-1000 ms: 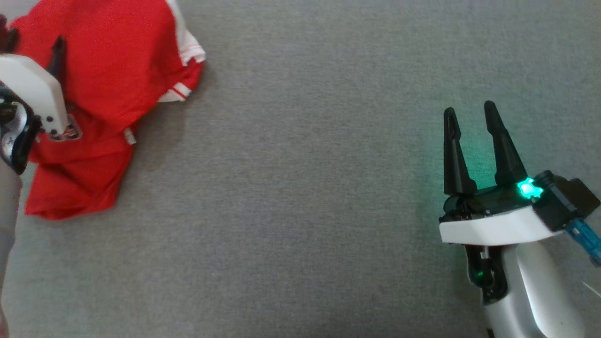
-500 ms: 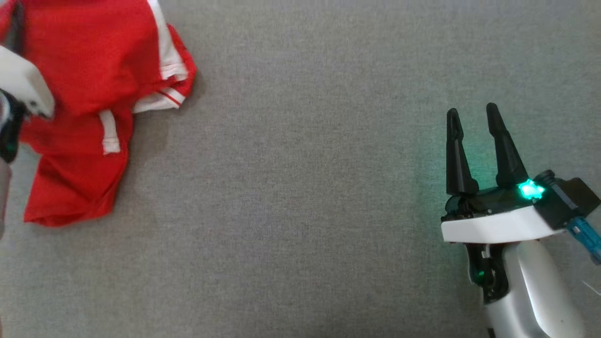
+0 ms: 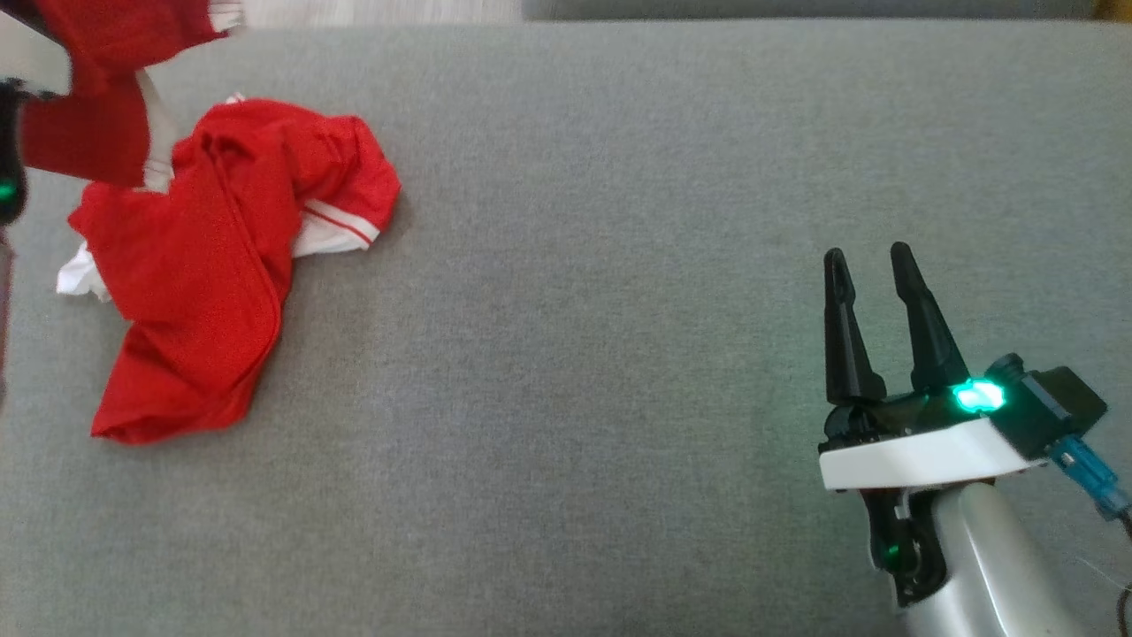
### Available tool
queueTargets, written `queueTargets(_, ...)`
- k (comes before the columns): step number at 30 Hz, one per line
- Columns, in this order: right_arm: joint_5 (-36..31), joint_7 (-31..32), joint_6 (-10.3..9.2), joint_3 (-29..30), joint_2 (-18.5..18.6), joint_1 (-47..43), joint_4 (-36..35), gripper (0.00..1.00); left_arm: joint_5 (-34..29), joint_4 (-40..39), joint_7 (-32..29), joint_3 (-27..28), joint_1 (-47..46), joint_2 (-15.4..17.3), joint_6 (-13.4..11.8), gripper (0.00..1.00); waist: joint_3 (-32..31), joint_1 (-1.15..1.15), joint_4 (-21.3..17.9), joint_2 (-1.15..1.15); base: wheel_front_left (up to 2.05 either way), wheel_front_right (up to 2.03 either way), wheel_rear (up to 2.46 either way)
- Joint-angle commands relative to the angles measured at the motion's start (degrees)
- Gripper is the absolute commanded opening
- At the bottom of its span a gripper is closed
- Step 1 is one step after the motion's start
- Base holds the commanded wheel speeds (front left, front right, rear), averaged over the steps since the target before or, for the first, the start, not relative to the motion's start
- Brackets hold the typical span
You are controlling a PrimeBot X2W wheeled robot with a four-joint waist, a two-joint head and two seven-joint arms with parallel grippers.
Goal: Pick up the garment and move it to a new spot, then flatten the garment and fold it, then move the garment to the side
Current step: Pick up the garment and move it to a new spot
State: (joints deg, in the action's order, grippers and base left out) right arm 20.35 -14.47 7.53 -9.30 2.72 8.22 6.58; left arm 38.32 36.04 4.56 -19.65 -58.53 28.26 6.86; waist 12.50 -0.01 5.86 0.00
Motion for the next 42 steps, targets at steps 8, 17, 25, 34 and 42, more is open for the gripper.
queueTargets(8, 1.7, -0.5, -0.04, -2.3, 0.2, -0.5, -1.9, 1.0, 0.0, -16.7, -3.4, -0.3, 8.6, -0.6, -7.2, 0.0, -4.5, 0.01, -4.3, 0.0, 0.0, 0.0, 0.0)
queueTargets(17, 2.0, -0.5, -0.04, -4.2, 0.2, 0.9, -3.8, 1.0, -0.4, -27.6, -5.2, -5.6, 16.5, -7.8, -12.9, 0.0, -4.1, 0.01, -14.1, 0.0, 0.0, 0.0, 0.0)
queueTargets(25, 4.2, -0.5, -0.04, -4.6, 0.2, 2.2, -6.0, 1.0, -1.6, -25.6, -3.6, -10.1, 16.5, -14.6, -14.3, 0.0, -1.3, 0.01, -23.0, 0.0, 0.0, 0.0, 0.0)
queueTargets(34, 5.5, -0.5, -0.04, -3.9, 0.2, 2.8, -7.0, 1.0, -3.6, -17.2, 1.8, -10.5, 13.3, -16.7, -14.4, 1.0, 1.0, 0.01, -25.9, 0.0, 0.0, 0.0, 0.0)
queueTargets(42, 4.0, -0.5, -0.04, -1.3, 0.2, 2.0, -7.0, 1.0, -5.3, -15.1, 9.3, -8.1, 15.7, -12.5, -12.0, 1.0, 0.1, 0.01, -20.7, 0.0, 0.0, 0.0, 0.0)
